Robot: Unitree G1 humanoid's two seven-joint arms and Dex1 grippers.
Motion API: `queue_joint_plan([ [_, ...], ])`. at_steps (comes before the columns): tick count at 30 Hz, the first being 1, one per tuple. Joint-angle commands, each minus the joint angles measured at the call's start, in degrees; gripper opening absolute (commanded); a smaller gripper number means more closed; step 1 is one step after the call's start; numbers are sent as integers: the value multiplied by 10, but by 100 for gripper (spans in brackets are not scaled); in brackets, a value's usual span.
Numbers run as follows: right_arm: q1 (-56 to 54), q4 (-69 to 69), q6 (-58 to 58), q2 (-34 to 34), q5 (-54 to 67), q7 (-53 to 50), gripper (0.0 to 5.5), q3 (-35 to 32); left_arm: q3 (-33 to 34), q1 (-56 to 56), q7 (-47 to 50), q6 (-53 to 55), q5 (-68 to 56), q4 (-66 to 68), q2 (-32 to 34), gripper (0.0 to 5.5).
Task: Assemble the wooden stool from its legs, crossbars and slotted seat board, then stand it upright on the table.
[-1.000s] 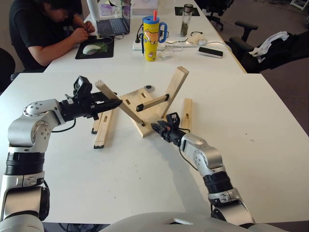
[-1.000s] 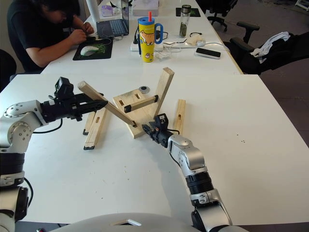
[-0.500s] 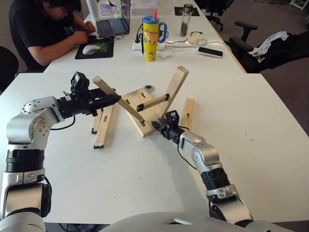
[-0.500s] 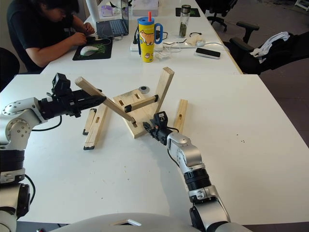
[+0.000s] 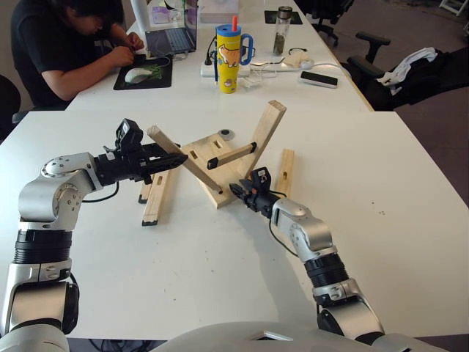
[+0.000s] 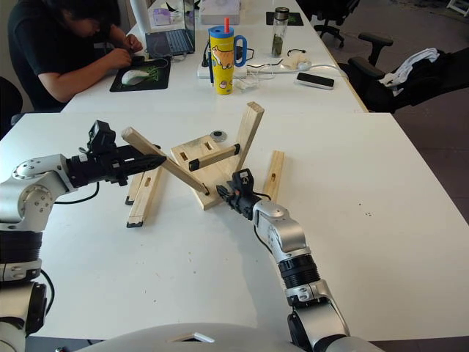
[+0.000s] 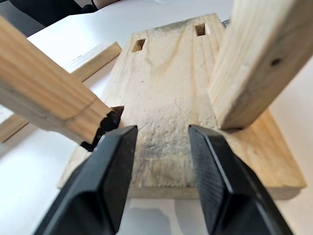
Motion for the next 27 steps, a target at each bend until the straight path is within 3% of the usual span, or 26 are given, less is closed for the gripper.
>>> queue_joint_plan([
  [1, 15, 16, 27, -3, -10, 2, 195, 9, -11, -2, 1, -1, 23, 8, 14, 203],
  [10, 20, 7, 35, 4, -15, -3, 195, 9, -48, -33, 19, 57, 45, -44, 51, 203],
  [27, 27, 7, 41, 6, -21, -5, 195, 8, -32, -65, 23, 115, 12, -85, 58, 203],
])
